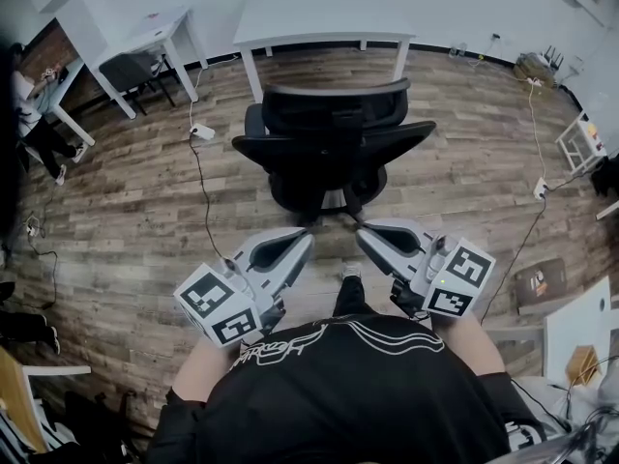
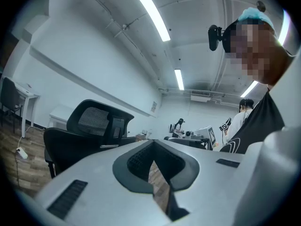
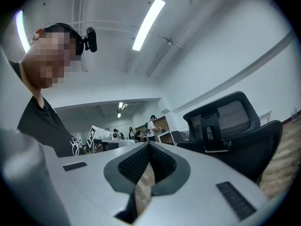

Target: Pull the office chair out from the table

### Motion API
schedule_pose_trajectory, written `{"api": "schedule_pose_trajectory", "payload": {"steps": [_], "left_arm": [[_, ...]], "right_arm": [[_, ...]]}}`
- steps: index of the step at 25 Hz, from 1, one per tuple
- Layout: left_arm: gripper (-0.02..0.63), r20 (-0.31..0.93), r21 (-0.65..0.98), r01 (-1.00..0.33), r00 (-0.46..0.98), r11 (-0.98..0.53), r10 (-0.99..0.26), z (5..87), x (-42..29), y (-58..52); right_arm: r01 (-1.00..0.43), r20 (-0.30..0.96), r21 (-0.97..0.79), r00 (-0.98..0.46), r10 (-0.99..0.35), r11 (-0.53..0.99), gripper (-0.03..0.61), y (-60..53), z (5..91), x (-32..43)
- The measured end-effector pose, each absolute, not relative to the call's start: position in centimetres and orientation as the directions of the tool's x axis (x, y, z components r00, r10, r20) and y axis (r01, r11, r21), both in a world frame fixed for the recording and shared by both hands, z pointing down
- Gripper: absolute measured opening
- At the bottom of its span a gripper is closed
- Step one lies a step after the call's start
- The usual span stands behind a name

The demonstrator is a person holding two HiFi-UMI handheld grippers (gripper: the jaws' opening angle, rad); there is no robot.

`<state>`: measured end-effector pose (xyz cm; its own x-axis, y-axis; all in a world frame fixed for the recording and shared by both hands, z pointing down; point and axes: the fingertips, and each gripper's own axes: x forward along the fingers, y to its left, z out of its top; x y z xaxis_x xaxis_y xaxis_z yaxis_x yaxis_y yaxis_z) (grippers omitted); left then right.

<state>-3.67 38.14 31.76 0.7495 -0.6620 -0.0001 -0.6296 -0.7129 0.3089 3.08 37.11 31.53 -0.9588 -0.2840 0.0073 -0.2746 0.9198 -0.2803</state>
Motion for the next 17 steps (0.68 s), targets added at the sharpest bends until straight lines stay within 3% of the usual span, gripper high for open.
{"api": "schedule_pose_trajectory", "payload": {"steps": [17], "left_arm": [[0.006,0.0,0.359,-0.624,0.743,-0.694,-0.669,33.2,-4.0,36.0]], "right_arm": [[-0.309,0.038,-0.282,-0.949,-0.312,0.908,0.035,35.1,32.6,3.6]]}}
